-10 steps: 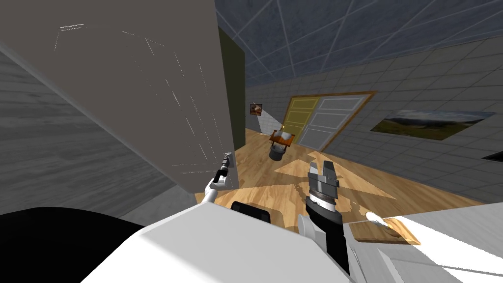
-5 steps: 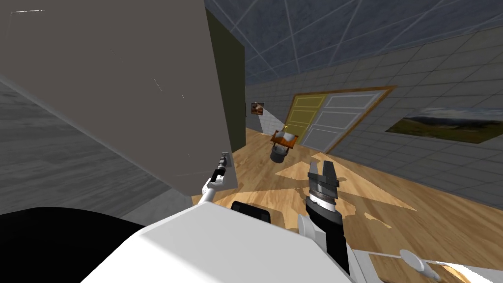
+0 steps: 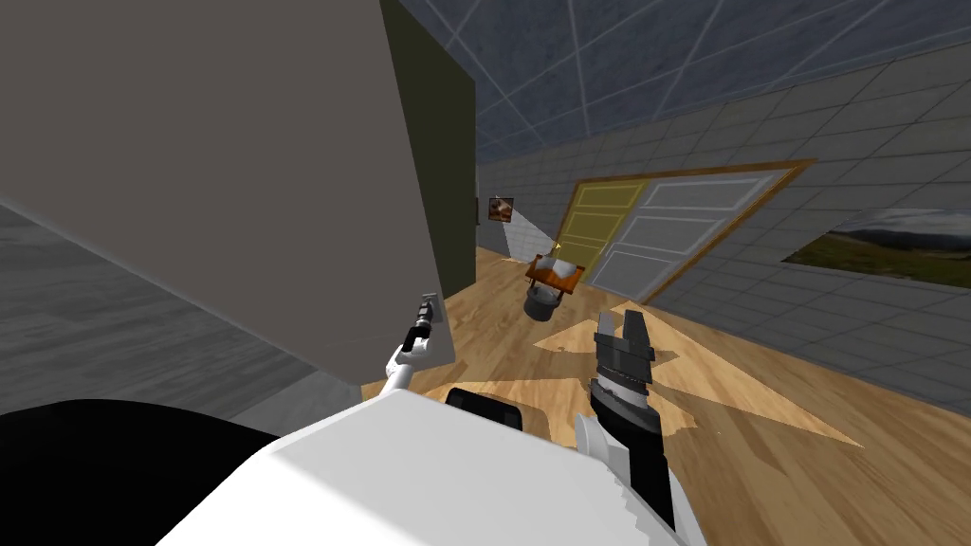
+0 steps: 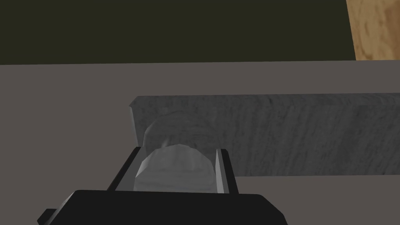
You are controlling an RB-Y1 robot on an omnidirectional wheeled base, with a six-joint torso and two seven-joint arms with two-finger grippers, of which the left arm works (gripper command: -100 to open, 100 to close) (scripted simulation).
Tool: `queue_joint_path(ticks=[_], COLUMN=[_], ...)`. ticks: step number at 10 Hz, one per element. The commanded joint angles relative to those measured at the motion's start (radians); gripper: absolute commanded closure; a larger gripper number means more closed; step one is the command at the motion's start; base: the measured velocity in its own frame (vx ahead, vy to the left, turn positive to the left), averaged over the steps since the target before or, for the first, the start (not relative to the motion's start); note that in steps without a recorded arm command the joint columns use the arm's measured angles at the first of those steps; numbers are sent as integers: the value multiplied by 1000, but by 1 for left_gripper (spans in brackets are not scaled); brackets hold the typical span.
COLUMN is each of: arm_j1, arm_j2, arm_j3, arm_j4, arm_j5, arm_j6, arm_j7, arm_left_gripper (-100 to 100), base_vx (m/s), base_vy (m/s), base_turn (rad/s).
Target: Push the door open
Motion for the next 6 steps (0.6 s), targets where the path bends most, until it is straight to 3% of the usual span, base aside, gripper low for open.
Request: queue_joint_path(ticks=[1,2,3,4,6], arm_j1=[-6,-5,-3,0,4], arm_j2=[-12,-25,-17,3,14], arm_j3=[28,38,30,52,71], arm_j4=[-1,-4,5,-3,-10], arm_j5=[7,10,8,12,16], arm_j6=[-1,1,-2,-2,-1], arm_j7=[-2,-4,-2,-7,-11], arm_left_gripper=[100,100,100,100,100], base_vx=[203,199,87,119,183], base_vy=[-52,-40,-15,-35,-24], base_turn=[84,76,33,7,44])
